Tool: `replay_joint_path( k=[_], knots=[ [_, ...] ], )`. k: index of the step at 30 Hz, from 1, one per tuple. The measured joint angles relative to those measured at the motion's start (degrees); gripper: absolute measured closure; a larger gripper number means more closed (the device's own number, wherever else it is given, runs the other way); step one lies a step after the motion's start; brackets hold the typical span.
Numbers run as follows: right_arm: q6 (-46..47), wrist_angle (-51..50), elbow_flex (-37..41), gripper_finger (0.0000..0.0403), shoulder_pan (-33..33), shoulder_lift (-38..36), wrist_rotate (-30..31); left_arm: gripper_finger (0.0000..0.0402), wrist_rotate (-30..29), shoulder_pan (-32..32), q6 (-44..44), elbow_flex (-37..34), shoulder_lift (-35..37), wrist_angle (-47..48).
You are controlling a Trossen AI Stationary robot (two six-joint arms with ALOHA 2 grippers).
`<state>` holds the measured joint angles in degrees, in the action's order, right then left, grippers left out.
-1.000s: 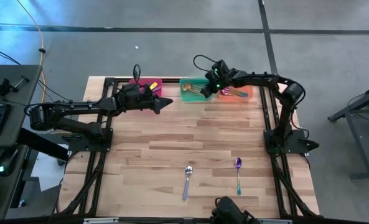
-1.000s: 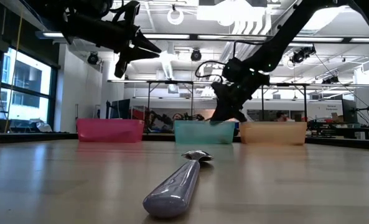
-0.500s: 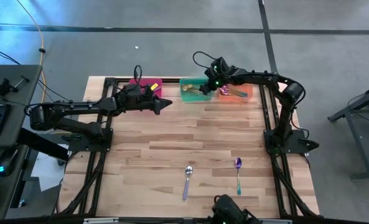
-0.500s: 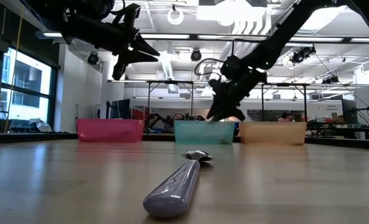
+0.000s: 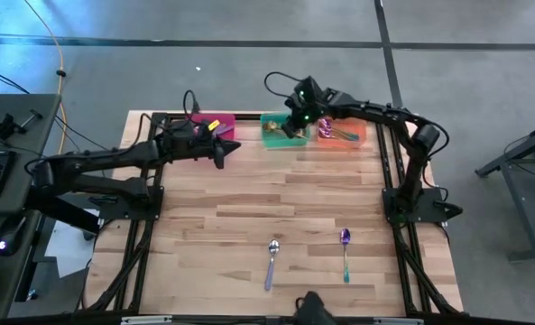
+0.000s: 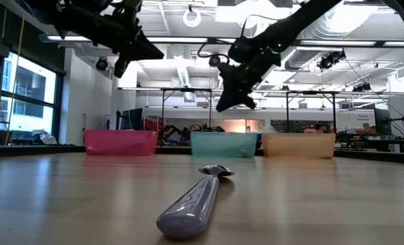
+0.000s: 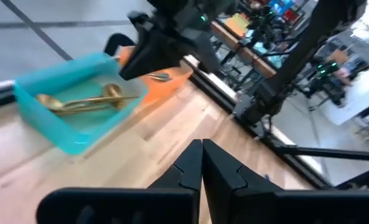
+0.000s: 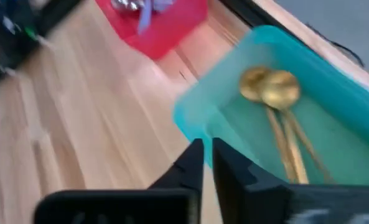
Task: Sort silverware by color (type)
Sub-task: Put the silver spoon into the orange bin
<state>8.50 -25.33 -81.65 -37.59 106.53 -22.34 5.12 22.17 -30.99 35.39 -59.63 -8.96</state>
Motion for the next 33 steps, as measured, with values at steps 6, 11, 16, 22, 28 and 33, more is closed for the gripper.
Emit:
replay_joint_path(
  k=[6, 11, 16, 22, 28, 33],
  knots=[
    [14.1, 18.9, 9.9, 0.0391, 6.3, -3.8, 5.4, 0.0401, 3.0, 0.9, 1.7, -4.8, 4.7, -2.2],
    [22.4, 21.2, 14.6, 0.0399, 13.9, -9.2, 15.4, 0.0401, 10.6, 3.9, -0.6, -11.6, 9.8, -6.3],
    [31.7, 11.0, 15.0, 0.0402, 24.1, -13.6, 26.0, 0.0401, 18.2, 6.8, -1.3, -16.1, 14.3, -7.3],
    [52.1, -0.3, 15.0, 0.0402, 38.0, -16.2, 33.2, 0.0401, 25.2, 9.3, -0.9, -19.0, 16.7, -7.1],
    [75.3, -14.9, 13.7, 0.0402, 51.4, -16.4, 35.8, 0.0401, 28.4, 9.8, -0.4, -20.0, 16.9, -7.1],
    [93.9, -28.2, 12.4, 0.04, 60.1, -16.4, 33.1, 0.0401, 30.7, 9.8, 0.7, -20.1, 17.0, -7.3]
  ],
)
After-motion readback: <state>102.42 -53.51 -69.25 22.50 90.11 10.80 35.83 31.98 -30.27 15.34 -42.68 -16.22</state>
